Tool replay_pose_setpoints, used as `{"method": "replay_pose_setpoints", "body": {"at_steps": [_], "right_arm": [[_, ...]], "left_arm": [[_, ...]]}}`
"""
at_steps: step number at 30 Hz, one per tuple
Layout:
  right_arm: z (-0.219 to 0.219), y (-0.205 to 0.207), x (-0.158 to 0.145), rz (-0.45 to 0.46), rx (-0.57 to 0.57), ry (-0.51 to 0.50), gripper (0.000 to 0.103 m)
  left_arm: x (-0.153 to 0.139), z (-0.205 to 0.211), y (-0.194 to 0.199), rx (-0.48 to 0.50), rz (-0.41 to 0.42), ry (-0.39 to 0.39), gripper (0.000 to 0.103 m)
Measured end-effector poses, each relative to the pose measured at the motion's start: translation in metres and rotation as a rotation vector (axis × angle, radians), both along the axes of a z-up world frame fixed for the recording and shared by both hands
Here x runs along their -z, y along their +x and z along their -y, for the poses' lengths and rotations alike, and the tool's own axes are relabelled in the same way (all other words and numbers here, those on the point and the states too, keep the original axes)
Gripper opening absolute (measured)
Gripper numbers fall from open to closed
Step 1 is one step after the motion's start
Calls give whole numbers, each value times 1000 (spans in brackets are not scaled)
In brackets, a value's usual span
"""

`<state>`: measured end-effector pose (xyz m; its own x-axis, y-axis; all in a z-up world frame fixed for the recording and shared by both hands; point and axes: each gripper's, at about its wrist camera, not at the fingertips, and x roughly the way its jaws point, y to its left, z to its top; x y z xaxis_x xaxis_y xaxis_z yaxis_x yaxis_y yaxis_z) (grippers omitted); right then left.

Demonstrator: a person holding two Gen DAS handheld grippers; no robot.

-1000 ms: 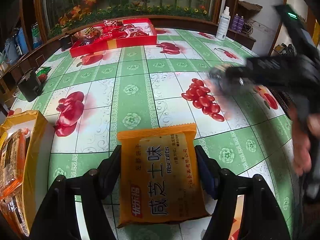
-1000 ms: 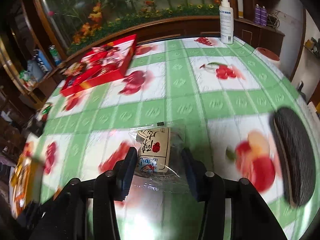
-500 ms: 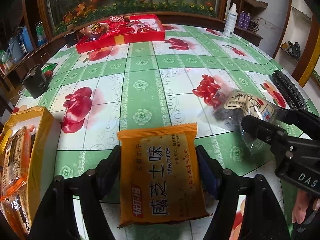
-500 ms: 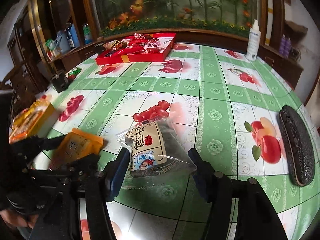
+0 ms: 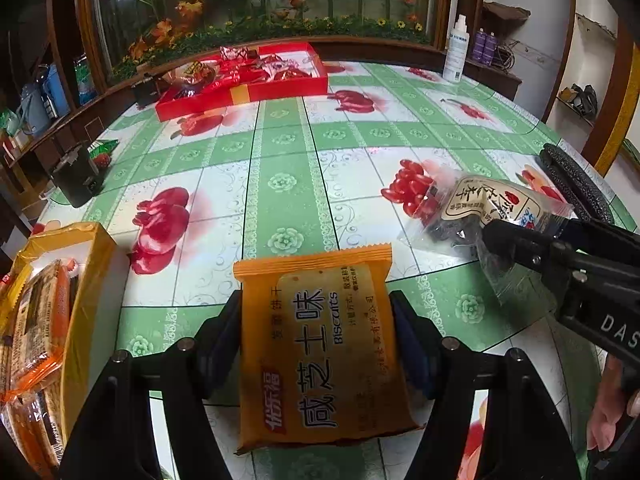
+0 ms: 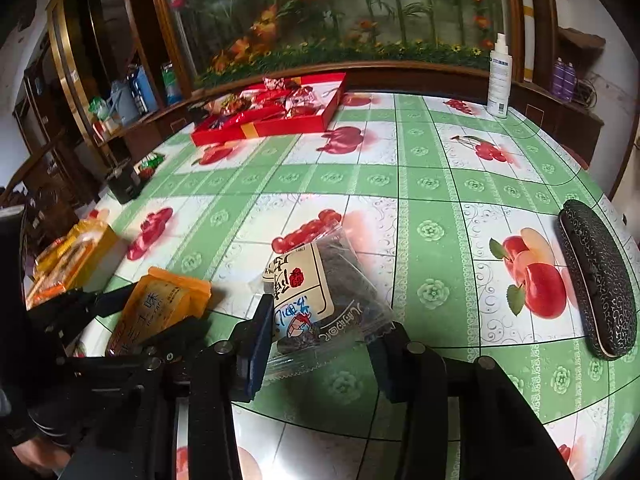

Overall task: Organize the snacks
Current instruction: 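Lift the orange pack with the left tool while the right lifts the clear bag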

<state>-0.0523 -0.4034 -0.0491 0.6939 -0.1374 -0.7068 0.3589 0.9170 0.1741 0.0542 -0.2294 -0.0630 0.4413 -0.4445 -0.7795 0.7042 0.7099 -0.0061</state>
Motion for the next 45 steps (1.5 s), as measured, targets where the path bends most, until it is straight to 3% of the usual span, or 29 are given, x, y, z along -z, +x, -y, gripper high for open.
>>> {"method": "replay_pose_setpoints", "body": {"at_steps": [6,45], "right_arm": [[-13,-1,-8,59,-27,-15,46],[-13,-7,-17,114,-40,9,41]], "left_arm": [[-9,-4,-1,-14,32,-33,70],[-12,-6,2,-38,37,-52,70]]}}
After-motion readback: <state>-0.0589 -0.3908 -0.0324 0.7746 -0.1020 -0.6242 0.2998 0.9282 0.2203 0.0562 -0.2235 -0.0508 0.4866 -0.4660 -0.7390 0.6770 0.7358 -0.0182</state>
